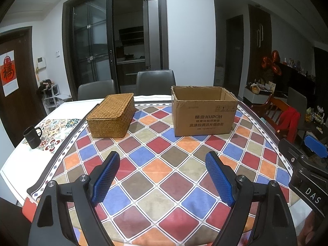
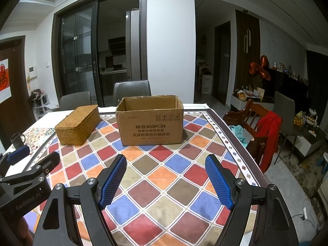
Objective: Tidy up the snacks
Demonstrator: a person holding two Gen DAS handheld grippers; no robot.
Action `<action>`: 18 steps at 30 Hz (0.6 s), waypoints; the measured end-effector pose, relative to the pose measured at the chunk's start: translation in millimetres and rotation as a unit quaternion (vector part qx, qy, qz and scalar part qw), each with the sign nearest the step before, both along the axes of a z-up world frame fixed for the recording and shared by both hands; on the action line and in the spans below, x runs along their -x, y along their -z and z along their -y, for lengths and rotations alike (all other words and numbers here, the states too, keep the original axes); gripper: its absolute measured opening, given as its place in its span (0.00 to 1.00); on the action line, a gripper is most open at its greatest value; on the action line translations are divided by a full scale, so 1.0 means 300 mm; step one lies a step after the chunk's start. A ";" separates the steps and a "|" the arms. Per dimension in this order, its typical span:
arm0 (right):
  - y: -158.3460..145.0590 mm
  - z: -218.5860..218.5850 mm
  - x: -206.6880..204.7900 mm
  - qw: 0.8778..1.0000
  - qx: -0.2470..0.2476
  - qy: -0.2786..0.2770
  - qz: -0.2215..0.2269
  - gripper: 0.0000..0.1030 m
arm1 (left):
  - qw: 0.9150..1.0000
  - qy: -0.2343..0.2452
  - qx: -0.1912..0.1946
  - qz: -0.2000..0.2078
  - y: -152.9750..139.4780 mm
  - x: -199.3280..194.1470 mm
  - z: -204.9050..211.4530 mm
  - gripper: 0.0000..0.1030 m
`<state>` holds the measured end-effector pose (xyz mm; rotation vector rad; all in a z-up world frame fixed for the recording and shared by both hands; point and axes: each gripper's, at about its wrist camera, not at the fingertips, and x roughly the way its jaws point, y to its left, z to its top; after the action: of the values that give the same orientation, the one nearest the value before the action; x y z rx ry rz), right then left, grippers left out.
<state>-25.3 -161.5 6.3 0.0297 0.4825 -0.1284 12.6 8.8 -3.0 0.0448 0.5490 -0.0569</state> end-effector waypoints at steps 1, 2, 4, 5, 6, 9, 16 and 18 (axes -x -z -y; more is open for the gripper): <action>0.000 0.000 0.000 1.000 0.000 0.000 0.000 0.78 | 1.000 -0.001 0.000 0.000 0.001 -0.001 -0.002 0.83; -0.001 0.001 -0.001 1.000 0.000 0.000 0.000 0.78 | 1.000 -0.002 -0.001 0.000 0.001 -0.003 -0.003 0.83; 0.000 0.001 0.000 1.000 0.000 0.000 -0.001 0.78 | 1.000 -0.003 -0.002 -0.001 0.003 -0.002 -0.004 0.83; 0.000 0.001 0.000 1.000 0.000 0.000 0.000 0.78 | 1.000 -0.003 -0.002 -0.001 0.002 -0.005 -0.006 0.83; 0.001 0.000 0.000 1.000 0.000 0.000 0.000 0.78 | 1.000 -0.004 -0.002 -0.001 0.003 -0.004 -0.003 0.83; 0.001 0.001 0.000 1.000 0.000 -0.001 0.000 0.78 | 1.000 -0.004 -0.003 0.000 0.004 -0.002 -0.003 0.83; 0.000 0.005 0.000 1.000 0.000 0.000 0.000 0.78 | 1.000 0.000 0.000 -0.004 0.007 -0.002 -0.002 0.83; 0.000 0.006 0.001 1.000 0.000 0.000 0.000 0.78 | 1.000 -0.001 0.000 -0.004 0.006 -0.003 -0.002 0.83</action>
<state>-25.5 -163.1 6.2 0.0304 0.4828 -0.1275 13.6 9.3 -4.8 0.0451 0.5566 -0.0550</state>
